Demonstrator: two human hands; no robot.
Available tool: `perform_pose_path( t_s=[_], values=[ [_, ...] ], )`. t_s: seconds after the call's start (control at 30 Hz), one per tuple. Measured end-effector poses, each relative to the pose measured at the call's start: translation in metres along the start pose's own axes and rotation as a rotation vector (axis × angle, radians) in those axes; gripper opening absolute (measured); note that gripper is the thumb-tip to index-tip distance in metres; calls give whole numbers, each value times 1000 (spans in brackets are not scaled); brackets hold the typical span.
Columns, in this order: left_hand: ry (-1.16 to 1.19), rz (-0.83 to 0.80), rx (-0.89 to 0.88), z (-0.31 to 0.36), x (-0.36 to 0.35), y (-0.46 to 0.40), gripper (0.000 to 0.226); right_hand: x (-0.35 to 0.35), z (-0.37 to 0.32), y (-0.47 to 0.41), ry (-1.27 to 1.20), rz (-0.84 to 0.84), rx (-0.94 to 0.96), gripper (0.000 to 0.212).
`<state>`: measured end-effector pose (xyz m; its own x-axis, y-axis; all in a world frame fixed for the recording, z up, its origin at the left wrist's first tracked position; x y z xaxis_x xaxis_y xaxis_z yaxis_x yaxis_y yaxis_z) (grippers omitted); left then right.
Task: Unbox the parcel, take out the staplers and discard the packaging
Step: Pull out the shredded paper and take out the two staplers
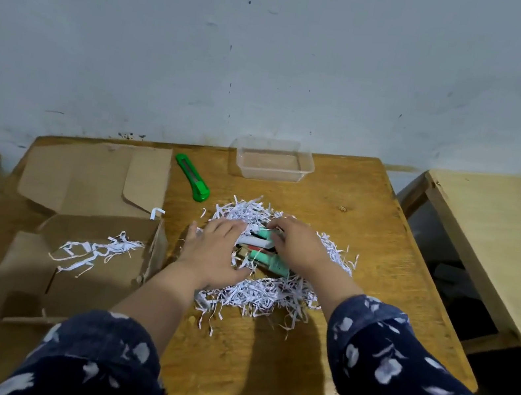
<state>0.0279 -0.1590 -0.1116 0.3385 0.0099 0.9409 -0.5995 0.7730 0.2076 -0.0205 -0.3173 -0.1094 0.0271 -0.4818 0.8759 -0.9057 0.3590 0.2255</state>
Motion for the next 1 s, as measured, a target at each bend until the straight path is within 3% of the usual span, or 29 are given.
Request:
perform_pose_path(
  t_s=[0.1,0.37,0.5,0.63,0.7,0.87,1.0],
  values=[
    [6,-12,10,-3,-1,-1,88,2,2,0,80,-67,-26,42],
    [-25,-70,11,-3,-6,-2,91,10,7,10,240,-21,-136,47],
    [-40,-106,14,-2,-6,-1,90,24,13,22,-55,-97,-170,56],
    [-74,-129,-4,0,-6,1,88,46,14,36,-526,-124,-293,32],
    [-88,-113,-2,1,-4,3,85,58,13,41,-659,-94,-312,31],
    [30,188,-52,19,15,2,55,77,6,54,-816,17,-307,30],
    [328,443,-36,43,39,-2,52,72,0,65,-872,59,-276,32]
  ],
)
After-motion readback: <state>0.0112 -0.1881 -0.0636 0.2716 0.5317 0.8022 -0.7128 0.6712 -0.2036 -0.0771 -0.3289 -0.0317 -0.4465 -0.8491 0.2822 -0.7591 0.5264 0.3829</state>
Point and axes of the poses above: each hand's wrist, its own y-axis away from the middle knuckle, its own x-axis out of the back of the hand, z = x × y, the point moved 3 cm from there along -y, towards the middle knuckle, and after that the axes turned 8 degrees about -x, right-handed, at the moved point
